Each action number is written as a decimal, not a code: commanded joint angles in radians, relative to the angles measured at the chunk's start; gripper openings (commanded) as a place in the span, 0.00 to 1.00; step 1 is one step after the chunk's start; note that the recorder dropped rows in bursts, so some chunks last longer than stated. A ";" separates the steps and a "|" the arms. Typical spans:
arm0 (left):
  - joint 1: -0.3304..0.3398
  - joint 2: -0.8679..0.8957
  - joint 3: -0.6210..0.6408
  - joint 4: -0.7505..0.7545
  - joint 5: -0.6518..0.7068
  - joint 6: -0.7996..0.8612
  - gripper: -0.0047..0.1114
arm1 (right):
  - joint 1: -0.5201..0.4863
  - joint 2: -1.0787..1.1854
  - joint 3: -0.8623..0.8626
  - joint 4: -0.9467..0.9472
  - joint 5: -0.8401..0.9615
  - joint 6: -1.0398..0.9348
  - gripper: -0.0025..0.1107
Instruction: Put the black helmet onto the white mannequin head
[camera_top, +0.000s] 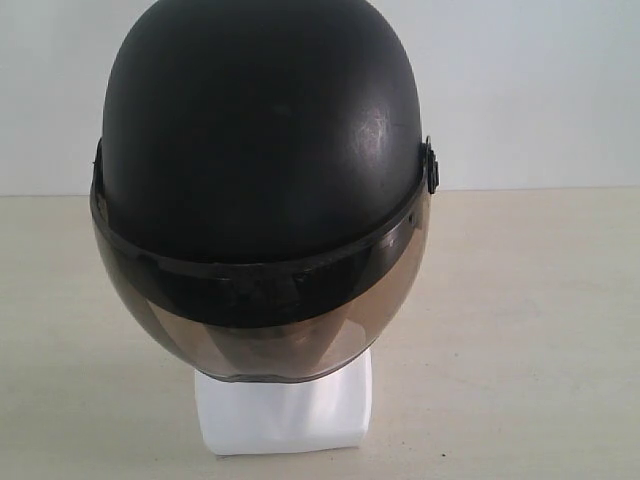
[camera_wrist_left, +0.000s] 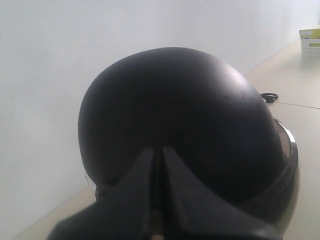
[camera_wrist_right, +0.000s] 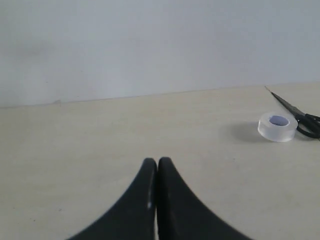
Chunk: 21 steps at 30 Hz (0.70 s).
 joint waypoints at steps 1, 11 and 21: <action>0.002 -0.003 0.008 -0.010 0.006 -0.005 0.08 | -0.003 -0.050 0.131 -0.001 -0.127 -0.026 0.02; 0.002 -0.003 0.008 -0.010 0.008 -0.005 0.08 | -0.003 -0.226 0.249 -0.001 -0.071 -0.026 0.02; 0.002 -0.003 0.008 -0.010 0.008 -0.005 0.08 | -0.003 -0.226 0.249 -0.006 0.020 -0.054 0.02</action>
